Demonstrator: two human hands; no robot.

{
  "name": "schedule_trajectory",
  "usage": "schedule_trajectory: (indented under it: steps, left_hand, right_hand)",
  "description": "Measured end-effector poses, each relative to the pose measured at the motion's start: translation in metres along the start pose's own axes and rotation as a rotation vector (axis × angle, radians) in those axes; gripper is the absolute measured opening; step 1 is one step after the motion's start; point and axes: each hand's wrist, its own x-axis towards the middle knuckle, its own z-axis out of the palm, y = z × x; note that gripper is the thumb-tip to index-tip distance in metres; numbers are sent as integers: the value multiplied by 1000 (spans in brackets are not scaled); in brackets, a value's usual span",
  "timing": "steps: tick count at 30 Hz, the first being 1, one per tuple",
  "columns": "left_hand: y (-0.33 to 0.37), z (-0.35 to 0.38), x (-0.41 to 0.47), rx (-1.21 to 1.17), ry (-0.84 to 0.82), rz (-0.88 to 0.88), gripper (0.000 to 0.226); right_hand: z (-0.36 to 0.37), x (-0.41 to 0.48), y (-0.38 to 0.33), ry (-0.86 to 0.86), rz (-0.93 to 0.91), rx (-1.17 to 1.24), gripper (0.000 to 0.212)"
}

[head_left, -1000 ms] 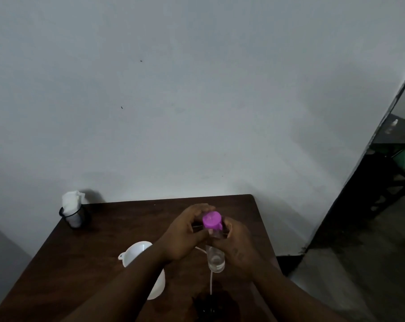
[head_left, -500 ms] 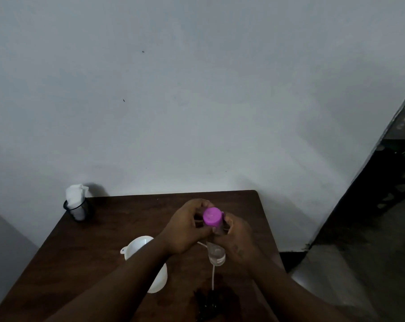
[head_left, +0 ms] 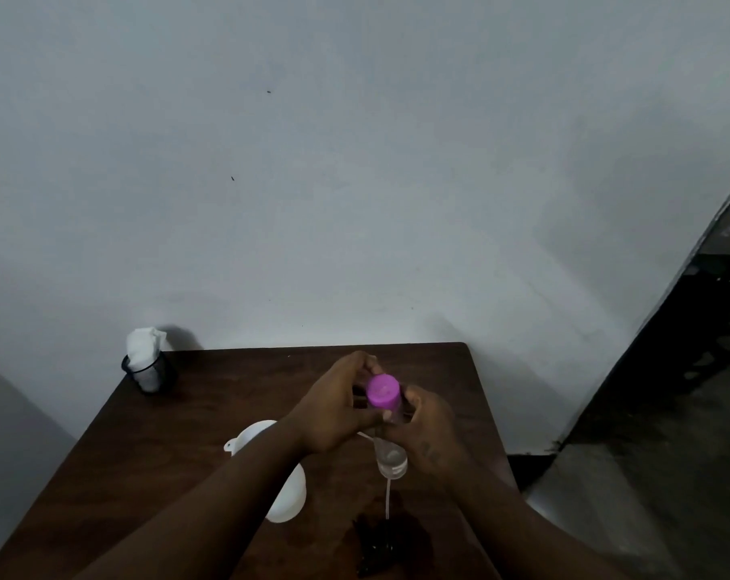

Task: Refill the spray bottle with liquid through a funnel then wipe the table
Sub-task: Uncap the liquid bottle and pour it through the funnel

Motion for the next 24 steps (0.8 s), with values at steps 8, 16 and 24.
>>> schedule_trajectory:
  steps: [8, 16, 24]
  left_hand:
    - [1, -8, 0, 51, -224, 81, 79]
    - [1, -5, 6, 85, -102, 8, 57]
    - [1, -7, 4, 85, -200, -7, 64]
  right_hand:
    - [-3, -6, 2, -2, -12, 9, 49]
    - [-2, -9, 1, -11, -14, 43, 53]
    - [-2, -11, 3, -8, -29, 72, 62]
